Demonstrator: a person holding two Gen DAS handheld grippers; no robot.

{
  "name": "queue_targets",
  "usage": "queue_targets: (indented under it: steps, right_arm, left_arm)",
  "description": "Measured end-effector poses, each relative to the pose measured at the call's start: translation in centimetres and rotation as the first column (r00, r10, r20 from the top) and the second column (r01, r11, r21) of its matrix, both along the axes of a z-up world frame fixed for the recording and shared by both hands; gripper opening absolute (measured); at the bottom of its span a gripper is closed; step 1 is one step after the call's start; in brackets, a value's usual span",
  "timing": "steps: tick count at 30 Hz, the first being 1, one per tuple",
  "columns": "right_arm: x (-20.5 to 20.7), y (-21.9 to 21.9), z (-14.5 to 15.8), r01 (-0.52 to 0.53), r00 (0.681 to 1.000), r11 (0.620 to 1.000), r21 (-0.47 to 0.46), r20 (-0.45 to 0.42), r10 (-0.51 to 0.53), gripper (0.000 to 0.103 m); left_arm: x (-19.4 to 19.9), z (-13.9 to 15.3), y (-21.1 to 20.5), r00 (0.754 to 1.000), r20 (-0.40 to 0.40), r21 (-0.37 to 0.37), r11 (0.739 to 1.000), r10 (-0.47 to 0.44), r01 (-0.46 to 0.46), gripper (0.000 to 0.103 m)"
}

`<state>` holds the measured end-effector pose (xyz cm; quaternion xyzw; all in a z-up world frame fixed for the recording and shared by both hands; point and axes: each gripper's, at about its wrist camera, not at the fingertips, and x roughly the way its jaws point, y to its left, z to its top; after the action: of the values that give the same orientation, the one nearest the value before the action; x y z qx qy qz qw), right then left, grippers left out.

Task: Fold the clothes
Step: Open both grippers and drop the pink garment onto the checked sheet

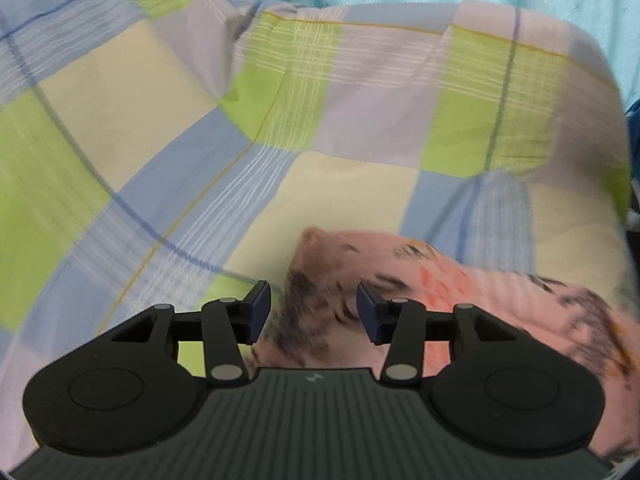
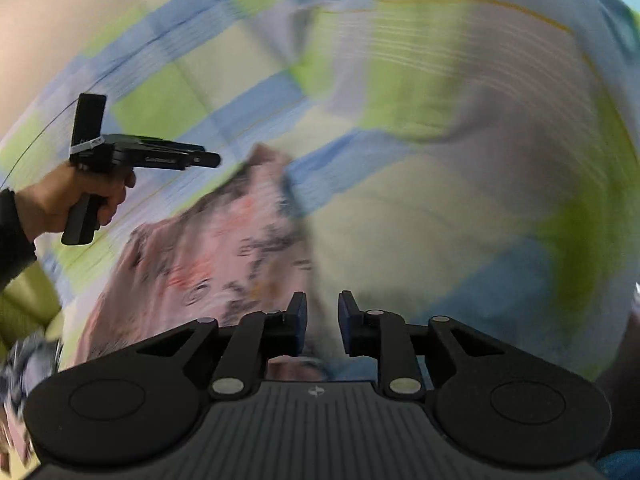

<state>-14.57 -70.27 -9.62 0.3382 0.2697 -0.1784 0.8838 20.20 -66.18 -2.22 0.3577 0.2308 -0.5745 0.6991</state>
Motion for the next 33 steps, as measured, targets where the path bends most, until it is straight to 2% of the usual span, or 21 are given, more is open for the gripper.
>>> queue_targets:
  steps: [5,8,10,11,12,13,14,15,16,18,20,21,22,24,25,26,27,29,33]
  right_arm:
    - [0.7,-1.3,-2.7,-0.027,0.999,0.994,0.103,0.028,0.025,0.034]
    - [1.1,-1.3,-3.0,-0.049,0.997,0.990,0.133,0.064,0.041,0.042]
    - [1.5,-1.0,-2.9,-0.065,0.996,0.987,0.145,0.071,0.055,0.042]
    - [1.7,-0.7,-2.8,-0.077,0.996,0.988,0.134,0.060,0.069,0.042]
    - [2.0,-0.4,-2.5,-0.090,0.995,0.989,0.120,0.047,0.085,0.042]
    - [2.3,-0.2,-2.2,-0.095,0.995,0.990,0.102,0.031,0.092,0.041]
    - [2.6,-0.1,-2.2,-0.113,0.994,0.988,0.103,0.018,0.112,0.028]
    - [3.0,0.1,-2.2,-0.135,0.991,0.985,0.109,0.006,0.135,0.008]
    - [3.3,0.2,-2.3,-0.156,0.987,0.981,0.116,-0.006,0.158,0.007]
    - [3.9,0.8,-1.6,-0.203,0.977,0.978,0.045,-0.055,0.206,0.003]
    - [3.9,0.9,0.4,-0.155,0.984,0.975,-0.159,-0.107,0.139,0.003]
    - [3.8,0.9,1.5,-0.128,0.987,0.955,-0.266,-0.127,0.097,0.003]
    - [3.7,0.9,2.5,-0.103,0.988,0.923,-0.371,-0.142,0.053,0.003]
    - [3.6,0.9,4.6,-0.057,0.987,0.823,-0.565,-0.157,-0.039,0.006]
    - [3.9,0.5,4.5,-0.064,0.985,0.823,-0.564,-0.167,-0.038,0.009]
    - [4.2,0.4,3.9,-0.082,0.981,0.831,-0.550,-0.194,-0.031,0.020]
    - [4.5,0.3,3.2,-0.101,0.974,0.838,-0.537,-0.224,-0.026,0.023]
    - [4.4,0.3,2.0,-0.108,0.969,0.849,-0.517,-0.247,-0.028,0.023]
    - [3.3,0.0,0.9,-0.055,0.973,0.895,-0.443,-0.224,-0.051,0.029]
  left_arm:
    - [0.8,-2.3,-3.6,0.998,0.001,0.040,0.998,-0.056,0.055,0.043]
    - [0.9,-3.7,-4.9,0.995,0.003,0.069,0.993,-0.100,0.100,0.042]
    - [1.0,-4.6,-5.8,0.992,0.004,0.088,0.988,-0.130,0.129,0.031]
    - [1.1,-5.1,-6.2,0.990,0.005,0.097,0.985,-0.144,0.143,0.023]
    - [0.9,-5.2,-6.1,0.987,0.016,0.093,0.983,-0.159,0.157,0.009]
    - [0.8,-5.1,-5.8,0.986,0.016,0.082,0.983,-0.168,0.166,0.009]
    - [0.7,-4.8,-5.4,0.985,0.009,0.061,0.984,-0.170,0.169,0.008]
    - [0.8,-4.3,-4.9,0.985,0.000,0.035,0.985,-0.172,0.172,0.008]
    - [1.0,-3.8,-4.5,0.985,-0.005,0.011,0.985,-0.174,0.174,0.007]
    - [1.5,-2.2,-3.4,0.987,-0.006,-0.060,0.985,-0.162,0.161,0.007]
    - [2.6,-0.5,-2.4,0.992,-0.007,-0.134,0.983,-0.129,0.126,0.007]
    - [3.0,0.2,-2.1,0.994,-0.005,-0.166,0.980,-0.113,0.110,0.007]
    - [3.4,0.6,-1.9,0.995,-0.015,-0.194,0.976,-0.100,0.095,0.007]
    - [4.1,1.1,-1.8,0.996,-0.042,-0.230,0.971,-0.083,0.071,0.008]
    - [4.2,0.7,-2.3,0.996,-0.046,-0.219,0.974,-0.070,0.059,0.008]
    - [4.3,0.2,-2.7,0.997,-0.048,-0.205,0.978,-0.056,0.045,0.009]
    - [4.3,-0.5,-3.4,0.998,-0.047,-0.179,0.984,-0.030,0.021,0.014]
    - [4.1,-1.4,-4.2,0.998,-0.064,-0.145,0.989,0.006,-0.015,0.015]
    - [3.8,-1.6,-4.0,0.996,-0.084,-0.148,0.989,0.017,-0.029,0.031]
